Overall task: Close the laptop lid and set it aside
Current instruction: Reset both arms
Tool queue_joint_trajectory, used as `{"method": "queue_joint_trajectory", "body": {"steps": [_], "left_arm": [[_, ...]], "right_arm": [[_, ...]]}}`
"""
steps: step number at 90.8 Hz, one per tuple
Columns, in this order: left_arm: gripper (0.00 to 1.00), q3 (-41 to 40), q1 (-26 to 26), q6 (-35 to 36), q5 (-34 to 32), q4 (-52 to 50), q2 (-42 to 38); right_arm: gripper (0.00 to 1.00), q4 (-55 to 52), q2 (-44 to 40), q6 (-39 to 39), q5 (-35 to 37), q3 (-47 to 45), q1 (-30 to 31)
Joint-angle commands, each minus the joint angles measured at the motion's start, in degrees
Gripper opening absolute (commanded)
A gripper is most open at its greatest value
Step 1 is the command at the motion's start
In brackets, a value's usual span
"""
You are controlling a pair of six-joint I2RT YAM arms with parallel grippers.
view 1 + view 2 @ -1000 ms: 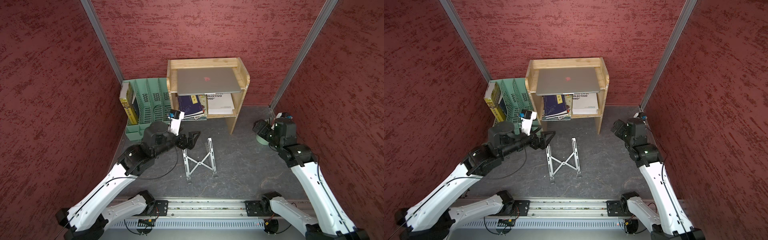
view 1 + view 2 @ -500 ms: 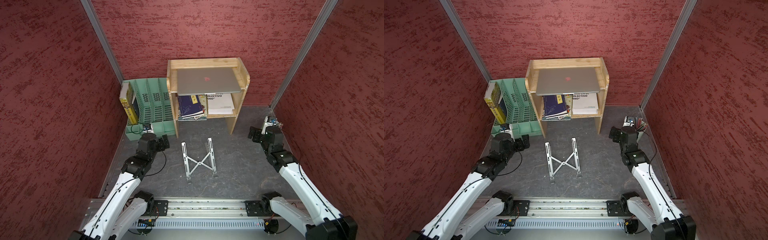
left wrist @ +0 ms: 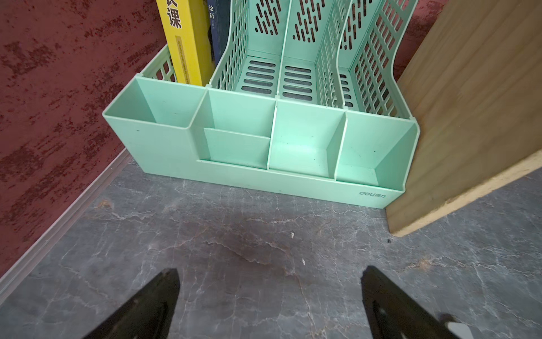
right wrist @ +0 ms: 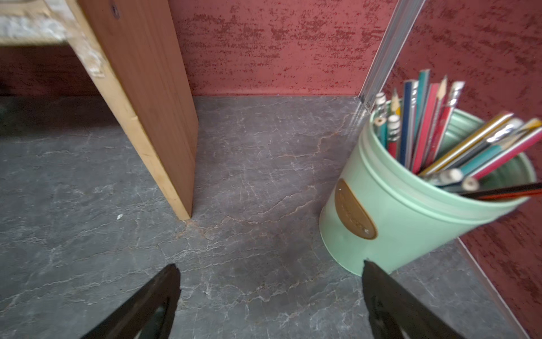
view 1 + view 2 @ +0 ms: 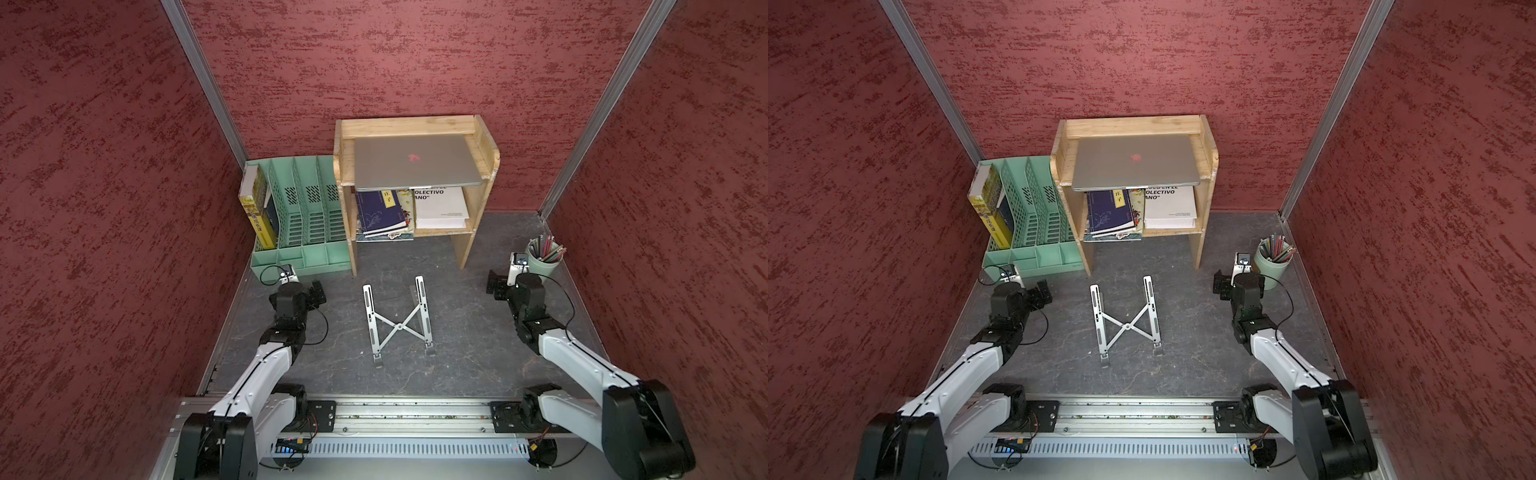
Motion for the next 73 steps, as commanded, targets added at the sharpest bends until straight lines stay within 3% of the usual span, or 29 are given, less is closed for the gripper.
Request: {"method": "queue_joint_trajectory", "body": {"steps": [1, 17, 27, 34, 46, 73], "left_arm": [[1.0, -2.1, 1.8, 2.3, 3.6, 17.5, 5.2], [1.0, -1.7, 3.8, 5.5, 8.5, 36.3, 18.1], [1.0, -1.0, 4.5, 6.2, 10.5, 42.7, 25.5], [1.0, -2.8, 4.1, 7.2, 11.0, 51.3, 31.2], [1.0, 1.1, 3.8, 7.3, 10.6, 41.5, 30.4], [1.0, 2.0, 2.5, 8.6, 10.1, 41.8, 30.7]], "right_arm": [[0.98, 17.3, 5.1, -2.3, -5.8, -1.9, -2.5], [0.98, 29.3, 14.0, -2.5, -15.0, -3.7, -7.2], [0.98, 37.0, 21.6, -2.6, -19.5, -4.5, -8.5], [0.98, 33.1, 21.5, -3.1, -20.9, -2.7, -8.7], [0.98, 31.4, 21.7, -2.9, -21.1, -1.6, -8.8], [0.99, 31.0, 21.6, -2.9, -20.7, -1.5, -8.8]]}}
